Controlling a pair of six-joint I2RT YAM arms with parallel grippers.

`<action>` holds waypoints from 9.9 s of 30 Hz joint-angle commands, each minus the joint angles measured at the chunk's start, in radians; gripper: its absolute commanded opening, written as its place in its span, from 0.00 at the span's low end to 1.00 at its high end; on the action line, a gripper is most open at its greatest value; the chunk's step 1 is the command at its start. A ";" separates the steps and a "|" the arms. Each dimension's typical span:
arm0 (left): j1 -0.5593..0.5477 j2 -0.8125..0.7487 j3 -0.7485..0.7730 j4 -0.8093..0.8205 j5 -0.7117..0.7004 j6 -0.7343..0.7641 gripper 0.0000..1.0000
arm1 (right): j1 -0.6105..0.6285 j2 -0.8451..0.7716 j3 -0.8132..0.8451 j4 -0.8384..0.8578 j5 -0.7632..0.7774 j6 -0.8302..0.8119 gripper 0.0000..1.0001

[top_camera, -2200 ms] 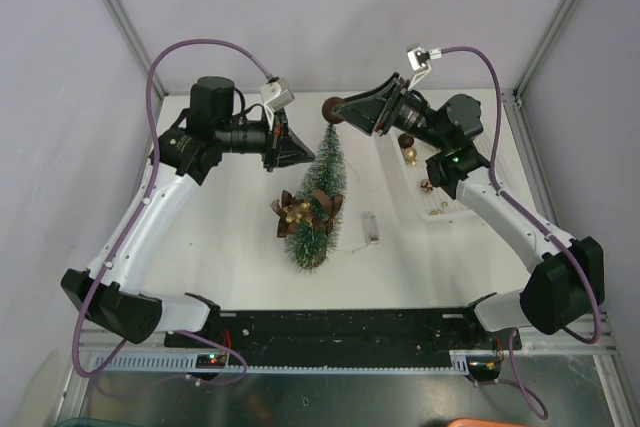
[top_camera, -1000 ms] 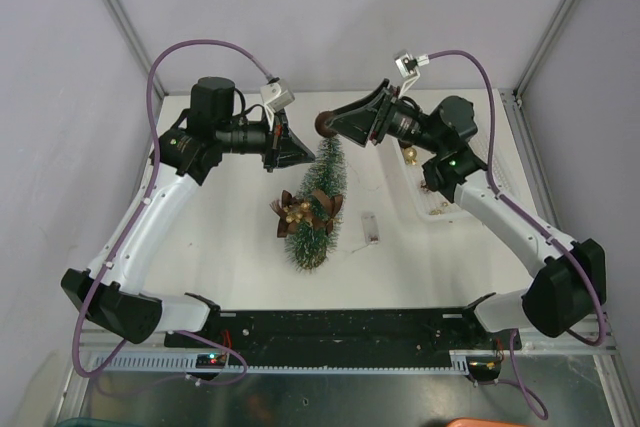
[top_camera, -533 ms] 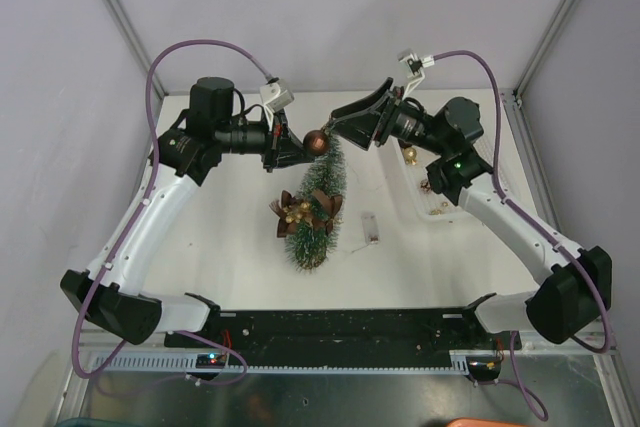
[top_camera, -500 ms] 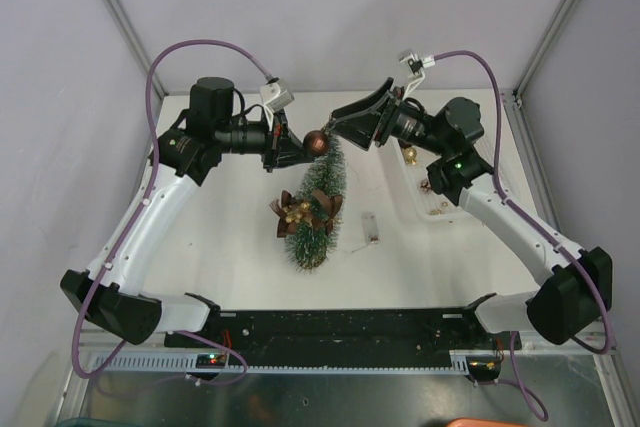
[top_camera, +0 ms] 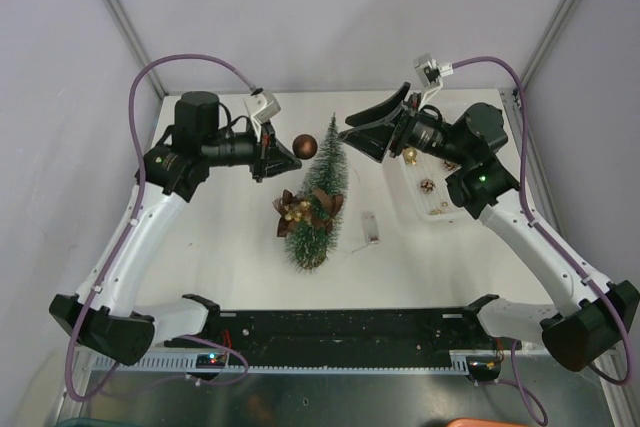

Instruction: Decorate the small christmas tree

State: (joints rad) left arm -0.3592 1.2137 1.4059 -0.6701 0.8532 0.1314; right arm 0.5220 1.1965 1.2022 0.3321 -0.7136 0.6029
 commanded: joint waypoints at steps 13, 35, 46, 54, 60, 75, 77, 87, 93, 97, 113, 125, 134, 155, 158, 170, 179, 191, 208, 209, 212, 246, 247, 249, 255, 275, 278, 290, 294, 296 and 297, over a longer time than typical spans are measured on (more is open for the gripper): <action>0.029 -0.088 -0.049 0.007 -0.005 -0.009 0.08 | -0.003 -0.051 0.005 -0.086 0.024 -0.050 0.69; 0.127 -0.122 -0.058 -0.009 -0.068 -0.045 0.62 | -0.296 -0.167 -0.022 -0.508 0.375 -0.150 0.74; 0.169 -0.020 -0.058 -0.071 -0.139 -0.021 0.70 | -0.430 0.249 0.008 -0.737 1.034 -0.241 0.74; 0.169 0.013 -0.097 -0.072 -0.143 0.022 0.68 | -0.484 0.507 0.071 -0.690 1.069 -0.238 0.71; 0.169 0.017 -0.113 -0.074 -0.139 0.039 0.67 | -0.485 0.604 0.099 -0.661 1.061 -0.236 0.67; 0.169 0.023 -0.113 -0.073 -0.106 0.041 0.67 | -0.461 0.714 0.258 -0.760 1.056 -0.284 0.60; 0.169 0.022 -0.110 -0.073 -0.110 0.044 0.67 | -0.456 0.724 0.279 -0.791 1.056 -0.289 0.58; 0.169 0.004 -0.115 -0.073 -0.109 0.058 0.68 | -0.456 0.639 0.156 -0.813 1.005 -0.247 0.71; 0.168 0.006 -0.127 -0.073 -0.105 0.068 0.68 | -0.499 0.574 0.113 -0.726 0.985 -0.251 0.82; 0.170 0.009 -0.127 -0.073 -0.104 0.072 0.68 | -0.543 0.615 0.144 -0.710 0.938 -0.248 0.84; 0.172 0.007 -0.125 -0.073 -0.109 0.074 0.68 | -0.528 0.642 0.123 -0.561 0.898 -0.268 0.89; 0.174 0.015 -0.133 -0.071 -0.096 0.078 0.67 | -0.548 0.506 -0.047 -0.623 0.981 -0.231 0.81; 0.174 0.007 -0.139 -0.073 -0.107 0.080 0.67 | -0.578 0.544 -0.050 -0.529 1.004 -0.231 0.77; 0.177 0.018 -0.141 -0.072 -0.108 0.084 0.67 | -0.580 0.633 -0.050 -0.509 1.044 -0.210 0.59; 0.177 0.019 -0.144 -0.073 -0.103 0.083 0.67 | -0.571 0.611 -0.050 -0.500 1.060 -0.222 0.57; 0.176 0.007 -0.154 -0.073 -0.109 0.083 0.67 | -0.549 0.596 -0.072 -0.464 1.059 -0.224 0.41; 0.177 -0.007 -0.150 -0.073 -0.097 0.077 0.67 | -0.485 0.460 -0.095 -0.504 1.073 -0.222 0.36; 0.177 -0.036 -0.138 -0.072 -0.044 0.069 0.67 | -0.420 -0.090 -0.166 -0.711 0.716 -0.159 0.38; 0.177 -0.007 -0.060 -0.071 0.138 0.050 0.70 | -0.335 -0.486 -0.287 -0.435 -0.241 0.085 0.44; 0.177 -0.007 -0.051 -0.072 0.146 0.050 0.70 | -0.325 -0.481 -0.287 -0.427 -0.241 0.087 0.45; 0.176 -0.001 -0.025 -0.072 0.166 0.048 0.71 | -0.291 -0.465 -0.286 -0.411 -0.236 0.085 0.44; 0.093 0.128 0.107 -0.071 0.321 -0.008 0.61 | -0.564 -0.396 -0.366 -0.022 -0.284 0.239 0.43; 0.089 0.127 0.103 -0.072 0.321 -0.008 0.61 | -0.565 -0.363 -0.365 0.046 -0.281 0.284 0.43; 0.082 0.127 0.096 -0.071 0.319 -0.007 0.61 | -0.561 -0.295 -0.365 0.203 -0.271 0.365 0.43; 0.049 0.137 0.090 -0.071 0.301 -0.009 0.62 | -0.422 -0.013 -0.266 0.483 -0.275 0.455 0.43; 0.007 0.165 0.070 -0.072 0.277 0.001 0.11 | -0.259 0.238 -0.012 0.473 -0.244 0.371 0.44; 0.006 0.160 0.068 -0.071 0.273 0.000 0.08 | -0.246 0.251 -0.003 0.476 -0.251 0.370 0.44; 0.006 0.152 0.058 -0.072 0.260 0.002 0.07 | -0.223 0.251 0.010 0.442 -0.280 0.336 0.43; 0.006 0.152 0.060 -0.072 0.259 0.001 0.06 | -0.216 0.245 0.011 0.432 -0.285 0.325 0.42; 0.006 0.154 0.060 -0.072 0.259 0.002 0.06 | -0.214 0.246 0.011 0.431 -0.286 0.324 0.42; 0.006 0.153 0.061 -0.072 0.258 0.001 0.06 | -0.214 0.247 0.011 0.432 -0.286 0.324 0.42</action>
State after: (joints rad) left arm -0.3466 1.3834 1.4681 -0.7506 1.1095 0.1314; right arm 0.3000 1.4643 1.1675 0.7494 -0.9833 0.9497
